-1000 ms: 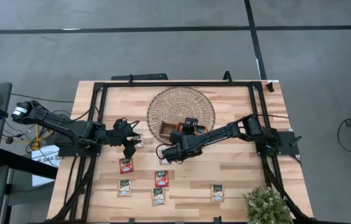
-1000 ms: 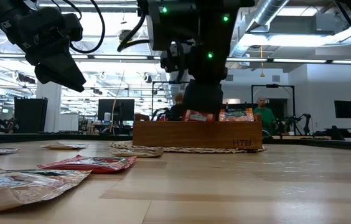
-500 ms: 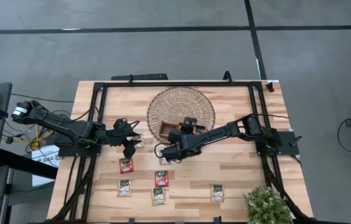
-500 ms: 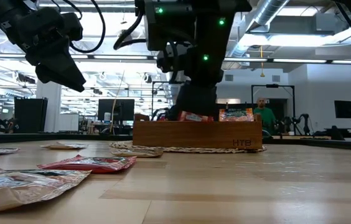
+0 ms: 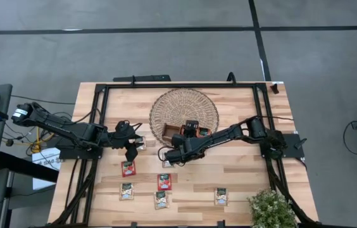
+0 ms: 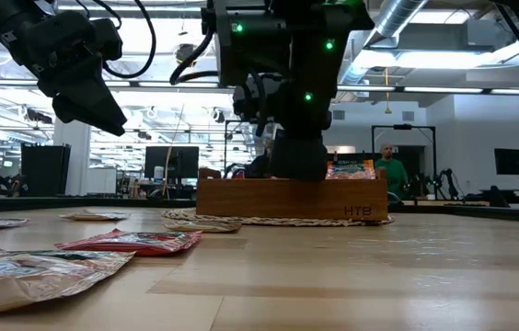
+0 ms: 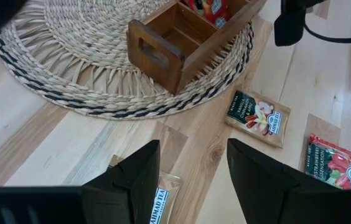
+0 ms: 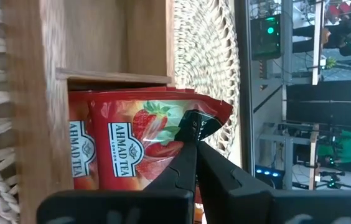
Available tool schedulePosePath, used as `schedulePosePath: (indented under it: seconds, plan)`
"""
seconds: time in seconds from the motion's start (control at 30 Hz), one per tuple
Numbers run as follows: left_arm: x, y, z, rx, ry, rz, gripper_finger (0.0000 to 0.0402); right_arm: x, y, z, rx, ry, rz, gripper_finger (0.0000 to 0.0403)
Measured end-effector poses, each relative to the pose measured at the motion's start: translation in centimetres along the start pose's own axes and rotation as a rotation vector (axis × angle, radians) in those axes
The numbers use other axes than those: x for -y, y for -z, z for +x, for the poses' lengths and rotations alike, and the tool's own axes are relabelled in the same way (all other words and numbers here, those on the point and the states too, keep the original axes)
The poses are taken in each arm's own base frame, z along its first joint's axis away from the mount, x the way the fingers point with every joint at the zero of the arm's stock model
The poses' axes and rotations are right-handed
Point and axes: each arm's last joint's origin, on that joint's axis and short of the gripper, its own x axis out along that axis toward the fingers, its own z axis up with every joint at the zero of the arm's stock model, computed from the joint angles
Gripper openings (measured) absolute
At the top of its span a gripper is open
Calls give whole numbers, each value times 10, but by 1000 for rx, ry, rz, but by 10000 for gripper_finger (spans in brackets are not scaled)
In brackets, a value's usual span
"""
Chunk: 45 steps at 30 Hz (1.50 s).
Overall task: Pick & Place Tea
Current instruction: Put the red tea bag into the middle section of the wooden organizer
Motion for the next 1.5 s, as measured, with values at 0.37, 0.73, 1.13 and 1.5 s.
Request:
schedulePosePath:
  seconds: [0.37,0.73,1.13,1.5]
  plan:
    - [0,0,0,0,0,0,179,-1,-2,1,7,-40,27,0]
    - [0,0,0,0,0,0,179,0,-3,4,-11,-72,41,12]
    - [0,0,0,0,0,26,179,1,-3,5,-15,-80,14,80]
    - [0,0,0,0,-1,48,179,21,-9,3,-23,2,-47,150]
